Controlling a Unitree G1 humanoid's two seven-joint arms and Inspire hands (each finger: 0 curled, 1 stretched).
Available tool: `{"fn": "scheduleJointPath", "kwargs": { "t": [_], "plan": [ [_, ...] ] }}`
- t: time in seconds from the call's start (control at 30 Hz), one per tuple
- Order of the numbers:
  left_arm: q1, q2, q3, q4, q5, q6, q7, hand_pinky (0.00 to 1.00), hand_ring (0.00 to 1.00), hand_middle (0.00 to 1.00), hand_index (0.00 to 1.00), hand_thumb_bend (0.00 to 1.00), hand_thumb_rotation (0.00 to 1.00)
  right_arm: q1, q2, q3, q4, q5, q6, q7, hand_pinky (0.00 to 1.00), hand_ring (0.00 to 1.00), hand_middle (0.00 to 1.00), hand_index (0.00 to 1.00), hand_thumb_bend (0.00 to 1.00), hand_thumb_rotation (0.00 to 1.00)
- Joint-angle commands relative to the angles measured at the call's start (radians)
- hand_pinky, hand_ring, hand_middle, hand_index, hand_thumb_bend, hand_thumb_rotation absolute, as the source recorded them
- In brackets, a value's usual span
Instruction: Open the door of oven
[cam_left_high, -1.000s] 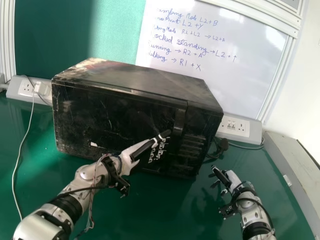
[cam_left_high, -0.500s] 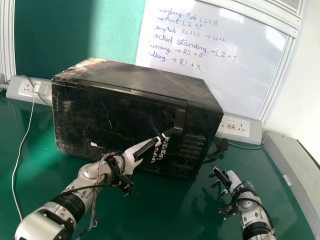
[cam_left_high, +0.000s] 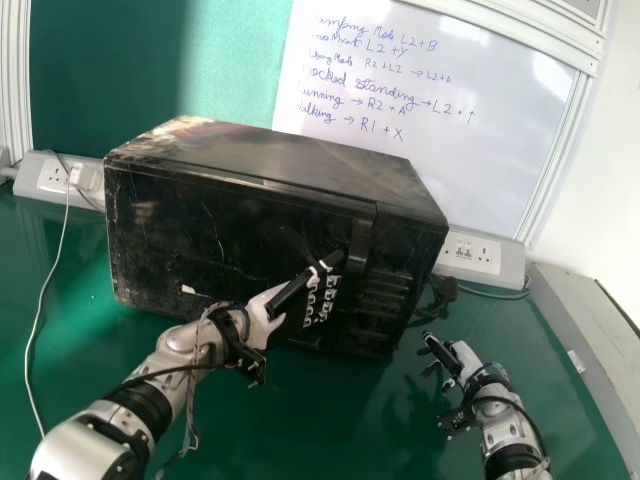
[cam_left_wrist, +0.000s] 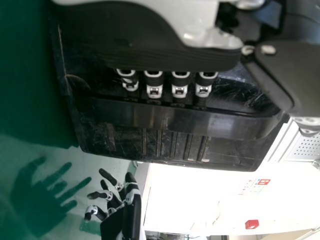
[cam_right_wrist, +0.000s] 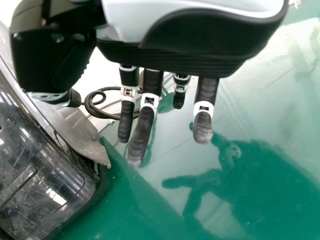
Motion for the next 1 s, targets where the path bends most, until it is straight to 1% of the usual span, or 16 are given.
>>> {"fn": "scheduleJointPath", "kwargs": {
  "t": [0.0,0.13,0.3,0.43,0.57,0.67,0.8,0.97],
  "plan": [
    [-0.02,-0.013,0.009,0.0,-0.011,0.015,-0.014,0.65,0.8,0.87,0.9,1.0,0.97,-0.02,-0.003,-0.004,0.002,0.004,0.0,0.003,0.11,0.18,0.3,0.64,0.62,0.56],
    [-0.023,-0.005,0.019,0.001,-0.023,0.029,-0.072,0.63,0.78,0.85,0.88,1.0,0.98,-0.02,-0.003,0.002,0.002,-0.003,-0.002,0.0,0.11,0.18,0.3,0.64,0.61,0.56],
    [-0.03,0.006,0.017,0.001,-0.022,0.035,-0.162,0.58,0.75,0.81,0.84,1.0,1.0,-0.02,-0.004,0.001,0.002,-0.001,-0.002,0.004,0.12,0.18,0.3,0.65,0.63,0.56],
    [-0.035,0.013,0.013,0.001,-0.019,0.043,-0.222,0.54,0.73,0.8,0.84,1.0,1.0,-0.021,-0.004,0.003,0.001,-0.002,-0.002,0.005,0.12,0.18,0.3,0.65,0.6,0.55],
    [-0.039,0.017,0.01,-0.002,-0.016,0.052,-0.251,0.52,0.71,0.78,0.83,1.0,1.0,-0.019,-0.004,0.0,0.002,0.003,-0.002,0.006,0.12,0.18,0.3,0.64,0.6,0.54],
    [-0.043,0.019,0.011,-0.003,-0.018,0.063,-0.275,0.51,0.68,0.75,0.82,1.0,1.0,-0.021,-0.006,0.004,0.002,-0.001,0.002,0.009,0.11,0.18,0.3,0.65,0.6,0.56],
    [-0.046,0.02,0.012,-0.001,-0.02,0.075,-0.313,0.47,0.65,0.73,0.82,1.0,1.0,-0.019,-0.007,0.001,0.003,0.002,-0.001,0.013,0.12,0.18,0.3,0.64,0.61,0.56],
    [-0.048,0.024,0.002,0.0,-0.008,0.073,-0.343,0.46,0.62,0.7,0.81,1.0,1.0,-0.019,-0.008,0.002,0.003,0.0,0.002,0.015,0.11,0.18,0.3,0.66,0.62,0.58]
  ]
}}
